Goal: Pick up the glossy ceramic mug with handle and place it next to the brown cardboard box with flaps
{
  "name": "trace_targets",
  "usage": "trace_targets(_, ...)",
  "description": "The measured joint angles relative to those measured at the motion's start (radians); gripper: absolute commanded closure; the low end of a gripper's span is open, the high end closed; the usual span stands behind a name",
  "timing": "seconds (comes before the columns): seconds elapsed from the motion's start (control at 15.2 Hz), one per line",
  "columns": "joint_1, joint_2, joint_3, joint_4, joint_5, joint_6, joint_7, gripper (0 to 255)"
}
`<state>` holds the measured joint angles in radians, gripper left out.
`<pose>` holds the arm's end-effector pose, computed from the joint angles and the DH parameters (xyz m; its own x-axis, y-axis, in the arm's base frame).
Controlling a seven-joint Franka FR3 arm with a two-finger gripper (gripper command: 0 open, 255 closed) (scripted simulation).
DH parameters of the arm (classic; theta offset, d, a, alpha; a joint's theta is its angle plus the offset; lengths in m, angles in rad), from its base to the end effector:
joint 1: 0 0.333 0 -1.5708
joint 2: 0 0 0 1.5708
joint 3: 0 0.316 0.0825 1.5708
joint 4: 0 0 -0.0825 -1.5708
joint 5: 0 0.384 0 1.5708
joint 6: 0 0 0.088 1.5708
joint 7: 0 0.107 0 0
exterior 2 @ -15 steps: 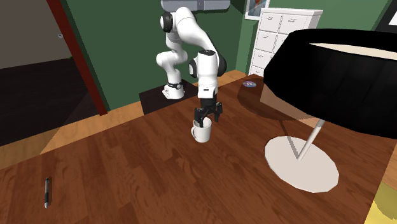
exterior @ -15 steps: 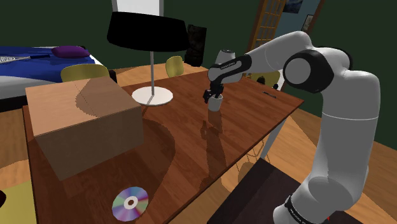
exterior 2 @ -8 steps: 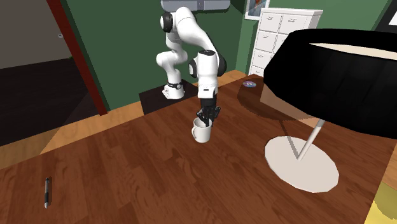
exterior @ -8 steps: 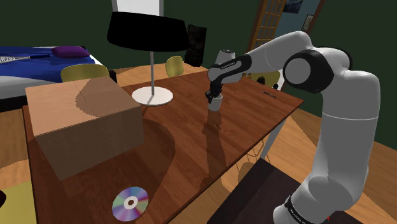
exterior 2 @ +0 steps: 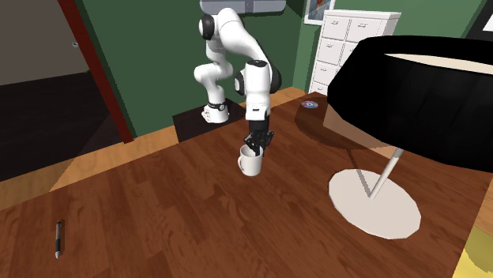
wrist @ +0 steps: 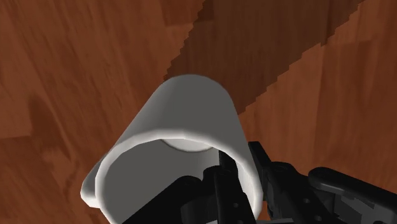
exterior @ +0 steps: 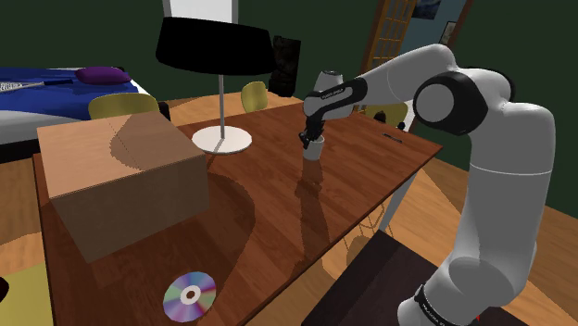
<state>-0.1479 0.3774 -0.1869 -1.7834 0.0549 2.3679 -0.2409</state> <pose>0.6328 -0.2078 0.3685 0.9745 -0.0990 0.2012 -0.1157 -0.9906 0.0728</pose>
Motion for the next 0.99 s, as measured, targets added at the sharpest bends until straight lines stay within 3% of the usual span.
trace_targets(0.99,0.004,-0.071,-0.008,0.102,-0.017,-0.172,0.007,255)
